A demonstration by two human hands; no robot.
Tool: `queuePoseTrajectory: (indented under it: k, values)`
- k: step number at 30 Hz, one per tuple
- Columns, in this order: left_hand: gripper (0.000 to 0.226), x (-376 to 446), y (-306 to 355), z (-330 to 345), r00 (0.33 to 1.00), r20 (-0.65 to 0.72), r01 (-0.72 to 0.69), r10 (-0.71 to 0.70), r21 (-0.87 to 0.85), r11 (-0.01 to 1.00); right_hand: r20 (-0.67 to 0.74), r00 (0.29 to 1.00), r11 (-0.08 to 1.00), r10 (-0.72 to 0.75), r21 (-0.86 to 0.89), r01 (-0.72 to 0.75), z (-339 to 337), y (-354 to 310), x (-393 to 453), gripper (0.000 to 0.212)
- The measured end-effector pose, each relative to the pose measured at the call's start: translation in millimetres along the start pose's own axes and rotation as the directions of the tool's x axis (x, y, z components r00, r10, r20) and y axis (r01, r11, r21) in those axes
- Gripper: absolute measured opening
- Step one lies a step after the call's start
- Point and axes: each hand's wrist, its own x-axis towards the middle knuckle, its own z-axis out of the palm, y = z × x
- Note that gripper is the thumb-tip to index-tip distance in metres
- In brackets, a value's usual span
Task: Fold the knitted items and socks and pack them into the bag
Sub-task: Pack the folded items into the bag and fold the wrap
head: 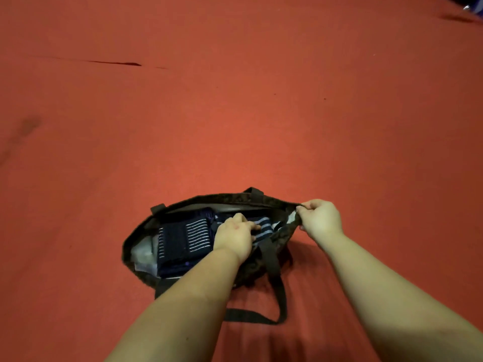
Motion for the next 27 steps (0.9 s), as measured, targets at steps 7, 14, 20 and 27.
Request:
queuePoseTrajectory:
  k: [7, 14, 20, 27]
  values:
    - [0.029, -42.3, -2.7, -45.7, 0.974, -0.134, -0.164, 0.185, 0.154, 0.974, 0.021, 0.998, 0.988, -0.065, -0.138, 0.068, -15.0, -11.8, -40.5, 0.013]
    - [0.054, -110.4, -112.7, -86.1, 0.626, -0.492, 0.529, -0.606, -0.302, 0.793, -0.034, 0.999, 0.986, 0.026, -0.167, -0.031, -2.4, -19.5, -68.7, 0.020]
    - [0.023, -117.0, -157.8, -76.1, 0.666, -0.074, 0.617, -0.743, -0.506, 0.603, -0.053, 0.997, 0.984, 0.061, -0.166, -0.069, 2.5, -26.2, -78.5, 0.017]
    - [0.017, -119.7, -139.1, -117.1, 0.681, -0.260, 0.519, -0.684, -0.488, 0.702, -0.136, 0.991, 0.992, -0.005, -0.128, -0.012, -18.6, -63.9, -86.9, 0.018]
